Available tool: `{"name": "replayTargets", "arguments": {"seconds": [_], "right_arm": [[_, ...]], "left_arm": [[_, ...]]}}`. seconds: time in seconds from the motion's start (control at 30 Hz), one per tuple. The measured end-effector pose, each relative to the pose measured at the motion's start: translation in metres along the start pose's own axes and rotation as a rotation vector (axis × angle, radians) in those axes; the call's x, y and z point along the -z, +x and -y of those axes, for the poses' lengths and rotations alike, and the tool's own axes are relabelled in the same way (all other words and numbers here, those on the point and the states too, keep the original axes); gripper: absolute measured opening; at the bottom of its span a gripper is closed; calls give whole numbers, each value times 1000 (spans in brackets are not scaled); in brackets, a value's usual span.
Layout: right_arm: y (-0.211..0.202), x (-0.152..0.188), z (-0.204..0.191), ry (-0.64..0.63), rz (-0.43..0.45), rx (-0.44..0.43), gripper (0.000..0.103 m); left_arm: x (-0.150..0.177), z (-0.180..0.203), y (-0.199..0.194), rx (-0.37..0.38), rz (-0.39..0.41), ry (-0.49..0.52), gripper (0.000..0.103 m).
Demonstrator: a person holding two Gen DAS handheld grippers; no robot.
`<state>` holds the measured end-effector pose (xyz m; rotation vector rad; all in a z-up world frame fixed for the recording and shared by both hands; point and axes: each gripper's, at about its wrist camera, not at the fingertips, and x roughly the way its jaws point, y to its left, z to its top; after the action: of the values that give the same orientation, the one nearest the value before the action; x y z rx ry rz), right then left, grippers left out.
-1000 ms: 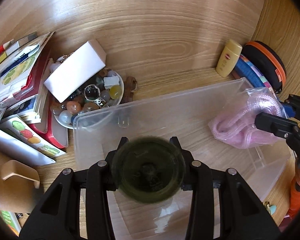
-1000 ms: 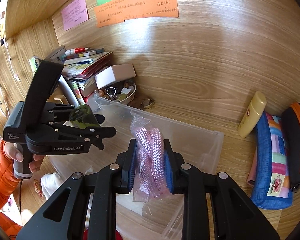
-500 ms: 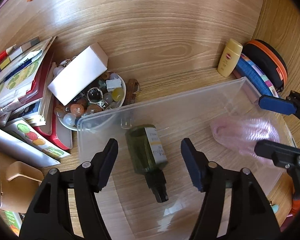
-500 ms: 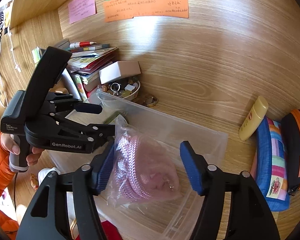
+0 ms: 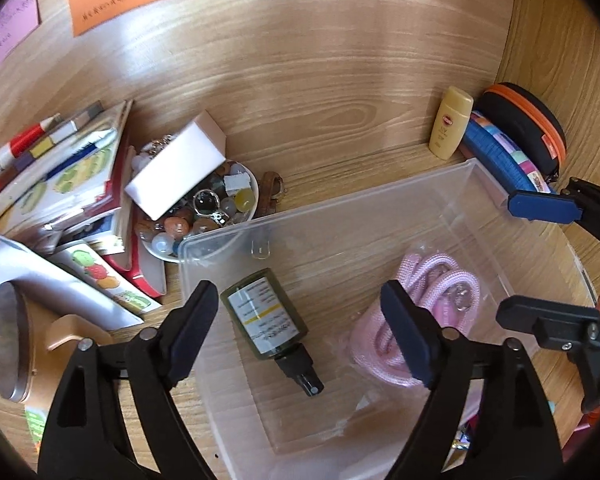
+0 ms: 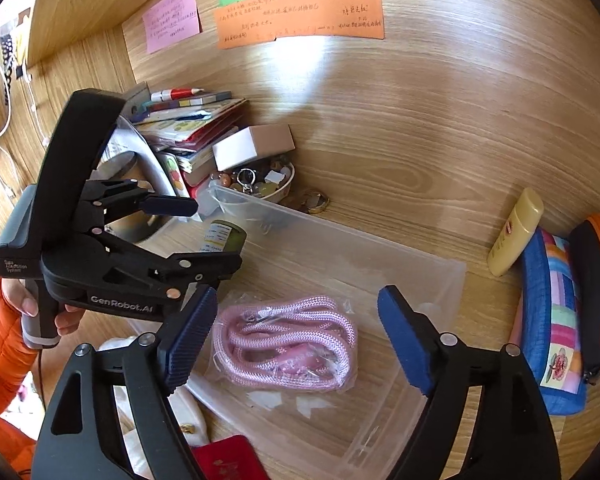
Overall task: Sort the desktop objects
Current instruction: 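Release the green bottle with the left gripper while the right releases the rope bag into the box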
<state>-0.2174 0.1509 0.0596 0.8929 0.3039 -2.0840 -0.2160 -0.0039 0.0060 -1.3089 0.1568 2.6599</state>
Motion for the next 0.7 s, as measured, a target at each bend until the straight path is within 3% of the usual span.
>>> {"name": "replayTargets", "arguments": {"seconds": [0.7], "right_arm": [[-54, 11, -45, -103, 82, 100, 88]], "left_arm": [[34, 8, -79, -45, 99, -1, 94]]}}
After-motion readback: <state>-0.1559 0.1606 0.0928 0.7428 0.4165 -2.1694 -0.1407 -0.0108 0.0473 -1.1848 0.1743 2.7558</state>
